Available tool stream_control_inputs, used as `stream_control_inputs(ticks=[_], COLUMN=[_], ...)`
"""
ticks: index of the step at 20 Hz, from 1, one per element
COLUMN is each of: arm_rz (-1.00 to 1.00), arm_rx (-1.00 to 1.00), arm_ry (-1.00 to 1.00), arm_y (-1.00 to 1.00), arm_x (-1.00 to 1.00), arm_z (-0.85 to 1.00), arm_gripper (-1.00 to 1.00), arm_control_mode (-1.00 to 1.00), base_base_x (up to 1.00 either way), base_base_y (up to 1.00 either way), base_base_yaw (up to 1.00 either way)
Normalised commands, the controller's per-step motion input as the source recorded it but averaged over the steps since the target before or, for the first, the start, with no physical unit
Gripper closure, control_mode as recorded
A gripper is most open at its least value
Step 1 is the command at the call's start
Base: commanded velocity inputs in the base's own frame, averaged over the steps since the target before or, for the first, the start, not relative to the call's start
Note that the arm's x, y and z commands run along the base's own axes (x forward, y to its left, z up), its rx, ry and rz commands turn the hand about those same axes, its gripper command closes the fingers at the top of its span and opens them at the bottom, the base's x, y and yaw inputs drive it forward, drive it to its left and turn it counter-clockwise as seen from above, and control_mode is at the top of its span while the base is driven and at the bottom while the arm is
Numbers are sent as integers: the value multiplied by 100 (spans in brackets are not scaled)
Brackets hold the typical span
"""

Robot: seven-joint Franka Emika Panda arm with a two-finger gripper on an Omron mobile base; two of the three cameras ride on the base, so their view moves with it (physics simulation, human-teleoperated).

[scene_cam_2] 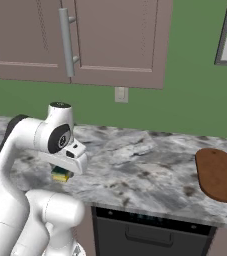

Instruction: Pick up the sponge from the counter and clean the cutting board by briefly scrubbing or pressing down on the cutting board. Once finished, release the sponge.

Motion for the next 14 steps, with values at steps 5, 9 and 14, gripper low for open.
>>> stream_control_inputs(ticks=[5,9,14], arm_rz=[0,0,0], arm_rx=[0,0,0], arm_ry=[0,0,0], arm_y=[-2,0,0], arm_x=[-1,0,-3], arm_z=[23,8,0], arm_gripper=[100,100,100], arm_control_mode=[-100,-100,100], base_base_x=[0,0,-55], base_base_y=[0,0,-34], base_base_yaw=[0,0,0])
